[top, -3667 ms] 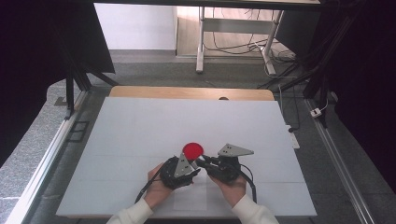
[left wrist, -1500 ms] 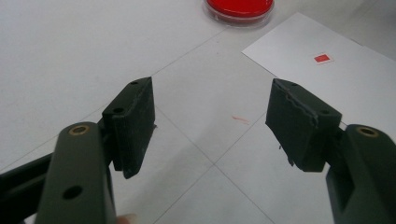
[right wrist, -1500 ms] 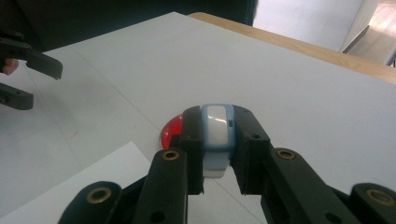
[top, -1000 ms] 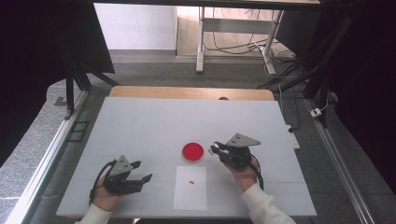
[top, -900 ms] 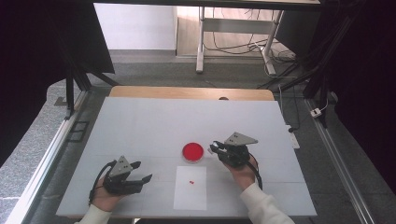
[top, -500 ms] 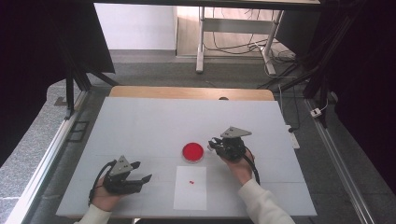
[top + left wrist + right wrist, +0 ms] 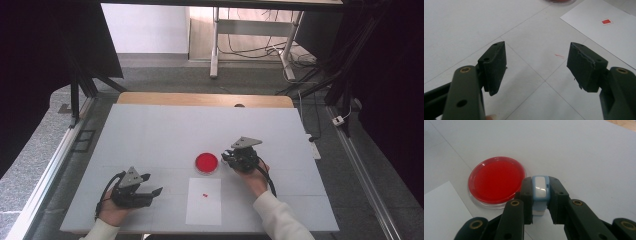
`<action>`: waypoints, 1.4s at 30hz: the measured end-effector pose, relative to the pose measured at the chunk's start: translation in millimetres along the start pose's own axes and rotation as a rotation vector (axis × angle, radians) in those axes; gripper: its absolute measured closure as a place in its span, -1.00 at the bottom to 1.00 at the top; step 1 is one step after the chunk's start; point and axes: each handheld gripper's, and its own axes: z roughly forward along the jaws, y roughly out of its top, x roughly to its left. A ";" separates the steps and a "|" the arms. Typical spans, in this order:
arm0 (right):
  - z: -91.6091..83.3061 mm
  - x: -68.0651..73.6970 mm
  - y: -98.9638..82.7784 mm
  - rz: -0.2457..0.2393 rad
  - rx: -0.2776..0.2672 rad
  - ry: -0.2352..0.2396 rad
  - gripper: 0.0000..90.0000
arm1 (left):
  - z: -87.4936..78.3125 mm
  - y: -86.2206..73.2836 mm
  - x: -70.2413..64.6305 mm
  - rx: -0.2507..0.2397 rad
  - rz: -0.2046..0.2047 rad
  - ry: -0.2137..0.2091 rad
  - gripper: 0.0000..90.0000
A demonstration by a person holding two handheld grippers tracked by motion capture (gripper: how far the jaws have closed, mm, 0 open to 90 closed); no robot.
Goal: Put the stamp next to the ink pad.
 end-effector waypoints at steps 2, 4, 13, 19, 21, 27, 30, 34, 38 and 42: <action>0.3 0.1 0.1 -0.002 -0.001 0.000 0.66 | 0.1 0.0 -0.3 0.000 0.001 0.001 -0.29; 0.4 0.6 0.1 -0.002 -0.002 -0.003 0.64 | 0.2 0.0 -0.4 0.001 0.003 0.002 -0.30; -6.5 -0.3 1.0 0.001 -0.065 -0.012 0.15 | 0.4 -0.2 0.1 0.000 0.002 0.004 -0.30; -13.8 -2.0 0.3 0.003 -0.100 -0.010 0.03 | 0.3 -0.8 1.3 -0.003 -0.002 0.009 -0.30; -17.5 -1.6 -0.3 -0.003 -0.117 -0.018 0.01 | 0.2 -0.9 1.5 -0.004 0.000 0.010 -0.30; -27.9 -0.5 -2.8 -0.007 -0.146 -0.005 -0.04 | -0.4 -1.2 3.9 -0.009 -0.003 0.012 -0.30; -35.5 1.8 -7.8 -0.025 -0.143 0.003 -0.05 | -0.8 -1.4 4.8 -0.012 -0.005 0.015 -0.30; -53.0 1.3 -19.9 -0.024 -0.152 0.000 -0.06 | -0.6 -1.4 4.3 -0.012 0.001 0.007 -0.30; -73.7 -2.5 -35.6 -0.019 -0.161 -0.010 -0.06 | -1.1 -1.6 4.2 -0.015 0.003 0.002 -0.30; -89.3 -6.7 -52.5 -0.009 -0.161 -0.015 -0.06 | -0.7 -1.6 4.2 -0.014 0.004 0.000 -0.30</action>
